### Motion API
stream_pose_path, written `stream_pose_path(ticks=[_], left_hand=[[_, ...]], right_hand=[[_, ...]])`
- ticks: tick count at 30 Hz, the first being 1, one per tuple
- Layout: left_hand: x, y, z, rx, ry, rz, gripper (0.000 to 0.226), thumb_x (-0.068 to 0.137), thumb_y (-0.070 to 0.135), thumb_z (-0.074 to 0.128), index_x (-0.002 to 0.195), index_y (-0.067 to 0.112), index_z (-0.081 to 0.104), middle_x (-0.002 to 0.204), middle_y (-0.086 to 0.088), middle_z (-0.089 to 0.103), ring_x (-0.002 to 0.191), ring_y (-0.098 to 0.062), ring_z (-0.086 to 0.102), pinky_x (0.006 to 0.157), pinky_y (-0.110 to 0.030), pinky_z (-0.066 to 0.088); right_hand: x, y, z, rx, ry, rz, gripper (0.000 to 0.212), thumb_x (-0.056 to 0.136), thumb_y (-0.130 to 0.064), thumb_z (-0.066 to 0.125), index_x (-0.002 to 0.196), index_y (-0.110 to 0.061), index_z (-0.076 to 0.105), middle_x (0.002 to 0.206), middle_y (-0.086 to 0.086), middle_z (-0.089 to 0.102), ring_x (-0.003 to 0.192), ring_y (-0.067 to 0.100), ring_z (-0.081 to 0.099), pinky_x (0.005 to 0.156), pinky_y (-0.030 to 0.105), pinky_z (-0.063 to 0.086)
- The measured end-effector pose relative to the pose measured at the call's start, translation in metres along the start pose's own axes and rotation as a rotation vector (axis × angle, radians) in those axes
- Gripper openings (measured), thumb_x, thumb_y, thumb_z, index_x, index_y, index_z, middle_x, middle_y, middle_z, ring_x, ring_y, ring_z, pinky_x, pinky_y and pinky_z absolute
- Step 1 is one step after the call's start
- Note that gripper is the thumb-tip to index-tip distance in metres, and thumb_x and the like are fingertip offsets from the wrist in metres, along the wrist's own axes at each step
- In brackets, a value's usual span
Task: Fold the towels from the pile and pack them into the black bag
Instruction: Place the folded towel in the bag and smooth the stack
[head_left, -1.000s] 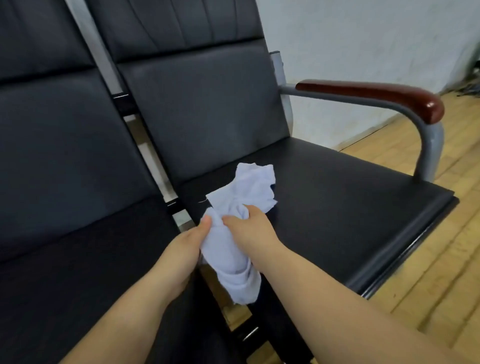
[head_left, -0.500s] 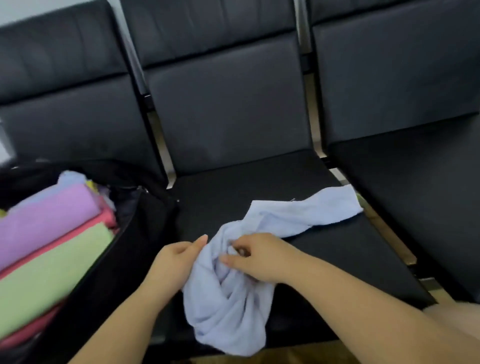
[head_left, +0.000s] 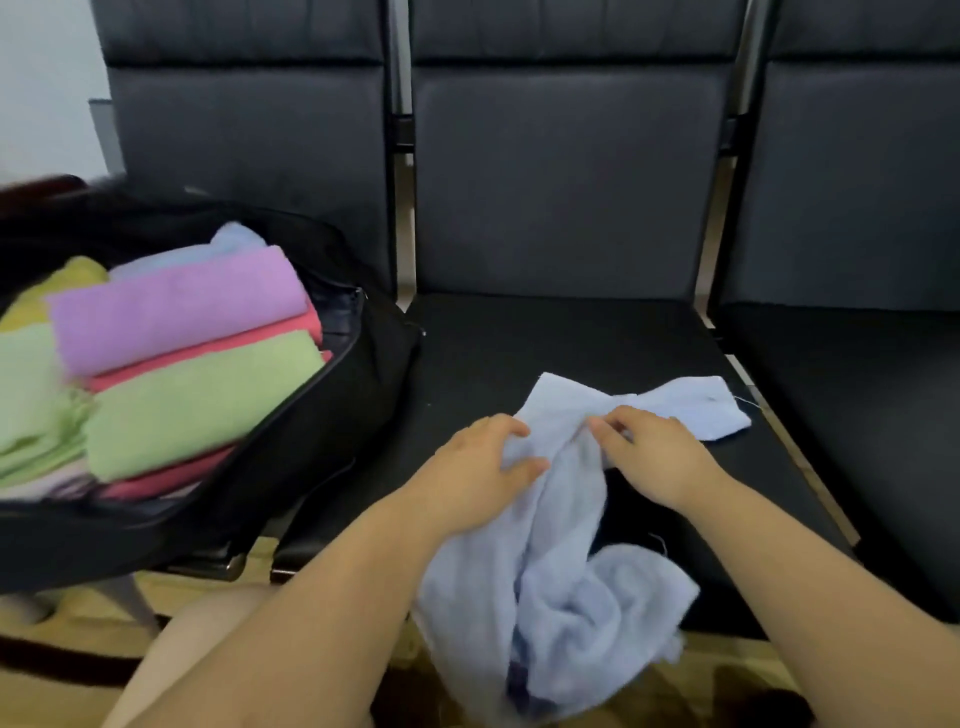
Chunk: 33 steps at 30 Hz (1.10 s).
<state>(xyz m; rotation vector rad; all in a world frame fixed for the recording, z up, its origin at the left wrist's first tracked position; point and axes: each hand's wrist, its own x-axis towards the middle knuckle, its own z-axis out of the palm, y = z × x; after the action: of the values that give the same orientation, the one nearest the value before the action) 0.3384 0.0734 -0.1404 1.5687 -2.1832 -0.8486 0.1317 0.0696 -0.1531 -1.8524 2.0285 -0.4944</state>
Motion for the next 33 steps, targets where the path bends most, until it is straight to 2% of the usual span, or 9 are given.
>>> stream_pose_path(ticks=[3, 6, 9, 15, 19, 23, 26, 29, 33], left_hand=[[0.004, 0.005, 0.007, -0.009, -0.066, -0.009, 0.043, 0.098, 0.044, 0.042, 0.140, 0.033, 0.040, 0.144, 0.006, 0.042, 0.130, -0.013, 0.042, 0.102, -0.025, 0.035], [0.006, 0.006, 0.014, 0.101, -0.132, -0.012, 0.045, 0.101, 0.038, 0.037, 0.145, 0.028, 0.036, 0.146, 0.002, 0.043, 0.130, -0.018, 0.042, 0.104, -0.029, 0.035], [0.007, 0.008, 0.019, 0.208, -0.129, -0.060, 0.049, 0.101, 0.037, 0.038, 0.147, 0.027, 0.030, 0.144, -0.001, 0.042, 0.126, -0.020, 0.045, 0.096, -0.030, 0.041], [0.004, 0.015, 0.019, 0.310, -0.122, -0.118, 0.028, 0.093, 0.044, 0.054, 0.115, 0.026, 0.052, 0.118, 0.003, 0.053, 0.097, -0.014, 0.050, 0.075, -0.027, 0.041], [0.001, 0.013, 0.018, 0.381, -0.097, 0.041, 0.017, 0.090, 0.042, 0.059, 0.094, 0.026, 0.053, 0.111, 0.007, 0.046, 0.107, -0.015, 0.044, 0.087, -0.027, 0.039], [-0.006, 0.012, 0.014, 0.260, -0.134, 0.057, 0.017, 0.090, 0.037, 0.060, 0.094, 0.029, 0.047, 0.099, 0.008, 0.053, 0.091, -0.013, 0.052, 0.073, -0.026, 0.043], [-0.013, 0.009, 0.007, 0.098, -0.142, 0.061, 0.020, 0.088, 0.035, 0.064, 0.099, 0.035, 0.047, 0.088, 0.012, 0.055, 0.083, -0.006, 0.054, 0.068, -0.023, 0.041], [-0.021, 0.005, -0.008, 0.037, -0.141, 0.085, 0.010, 0.087, 0.034, 0.066, 0.087, 0.037, 0.057, 0.086, 0.016, 0.061, 0.085, -0.005, 0.059, 0.078, -0.024, 0.048], [-0.035, -0.006, -0.032, -0.158, -0.040, 0.033, 0.010, 0.084, 0.026, 0.072, 0.076, 0.022, 0.066, 0.072, 0.004, 0.067, 0.073, -0.012, 0.065, 0.074, -0.027, 0.052]], right_hand=[[-0.008, -0.004, -0.008, 0.029, -0.027, -0.009, 0.034, 0.099, -0.041, 0.040, 0.082, -0.016, 0.054, 0.067, -0.002, 0.058, 0.070, 0.018, 0.055, 0.063, 0.028, 0.040], [-0.015, -0.002, -0.011, 0.011, -0.090, -0.015, 0.018, 0.099, -0.035, 0.043, 0.103, -0.022, 0.056, 0.087, -0.002, 0.068, 0.083, 0.016, 0.062, 0.072, 0.029, 0.046], [-0.023, 0.000, -0.012, -0.171, -0.231, 0.013, 0.030, 0.094, -0.038, 0.053, 0.123, -0.030, 0.055, 0.108, -0.004, 0.061, 0.089, 0.011, 0.053, 0.074, 0.023, 0.041], [-0.029, -0.004, -0.024, -0.270, -0.301, 0.108, 0.018, 0.078, -0.046, 0.072, 0.078, -0.028, 0.065, 0.083, -0.012, 0.048, 0.092, 0.014, 0.059, 0.090, 0.033, 0.050], [-0.041, 0.002, -0.025, -0.245, -0.274, -0.044, 0.023, 0.081, -0.038, 0.070, 0.089, -0.017, 0.068, 0.081, -0.012, 0.048, 0.086, 0.012, 0.057, 0.076, 0.026, 0.048], [-0.049, 0.006, -0.031, -0.146, -0.295, -0.102, 0.014, 0.080, -0.032, 0.071, 0.084, -0.023, 0.061, 0.078, -0.010, 0.054, 0.072, 0.008, 0.052, 0.062, 0.021, 0.042], [-0.055, 0.012, -0.040, -0.170, -0.358, -0.111, 0.015, 0.080, -0.036, 0.072, 0.083, -0.028, 0.059, 0.075, -0.011, 0.051, 0.068, 0.005, 0.049, 0.058, 0.020, 0.037], [-0.061, 0.018, -0.048, -0.236, -0.436, -0.090, 0.033, 0.084, -0.038, 0.068, 0.065, -0.021, 0.048, 0.063, -0.006, 0.039, 0.057, 0.011, 0.037, 0.053, 0.021, 0.029], [-0.070, 0.028, -0.058, -0.284, -0.463, 0.004, 0.035, 0.084, -0.034, 0.067, 0.063, -0.015, 0.047, 0.063, -0.001, 0.039, 0.058, 0.014, 0.036, 0.055, 0.024, 0.029]])
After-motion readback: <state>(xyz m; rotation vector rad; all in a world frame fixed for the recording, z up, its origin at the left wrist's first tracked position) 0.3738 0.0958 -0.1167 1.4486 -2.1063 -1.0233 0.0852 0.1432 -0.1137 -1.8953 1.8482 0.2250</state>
